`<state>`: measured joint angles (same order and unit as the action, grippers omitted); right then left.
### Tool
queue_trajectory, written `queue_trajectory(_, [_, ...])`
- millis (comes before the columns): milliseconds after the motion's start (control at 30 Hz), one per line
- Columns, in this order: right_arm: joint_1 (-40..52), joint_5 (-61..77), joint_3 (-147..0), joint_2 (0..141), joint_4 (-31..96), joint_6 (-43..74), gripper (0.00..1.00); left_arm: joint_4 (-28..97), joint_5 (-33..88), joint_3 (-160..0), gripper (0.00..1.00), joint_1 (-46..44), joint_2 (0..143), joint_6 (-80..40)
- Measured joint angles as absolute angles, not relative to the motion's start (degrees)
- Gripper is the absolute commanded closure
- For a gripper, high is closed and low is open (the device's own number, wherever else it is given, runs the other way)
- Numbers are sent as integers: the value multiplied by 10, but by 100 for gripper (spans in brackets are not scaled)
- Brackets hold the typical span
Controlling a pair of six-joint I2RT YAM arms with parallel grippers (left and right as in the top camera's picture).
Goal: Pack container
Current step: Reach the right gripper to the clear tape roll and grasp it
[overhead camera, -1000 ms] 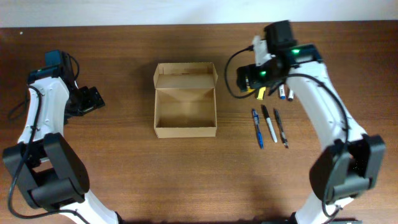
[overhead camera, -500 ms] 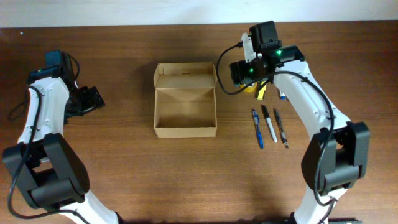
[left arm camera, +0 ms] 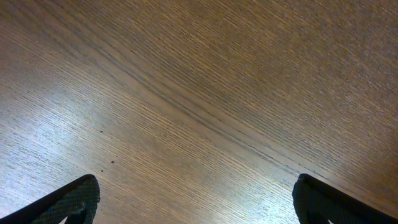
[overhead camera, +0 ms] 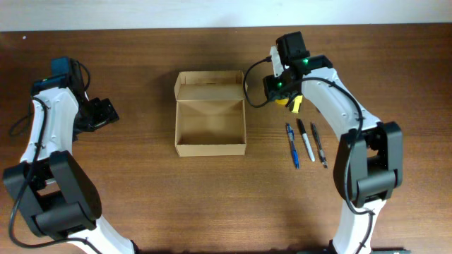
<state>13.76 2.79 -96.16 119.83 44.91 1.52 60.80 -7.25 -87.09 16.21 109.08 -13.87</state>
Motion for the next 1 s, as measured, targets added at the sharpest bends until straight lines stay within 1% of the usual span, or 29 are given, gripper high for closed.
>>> queue_trajectory(400, [136,22,-980,1216,517,29,42,608,-72,-871,0,162,1091,-139])
queue_trajectory(700, [126,13,-1032,1223,502,30,42,608,-72,-871,0,162,1091,-139])
queue_trajectory(1000, [124,13,-1034,1287,486,30,40,608,-72,-871,0,162,1091,-139])
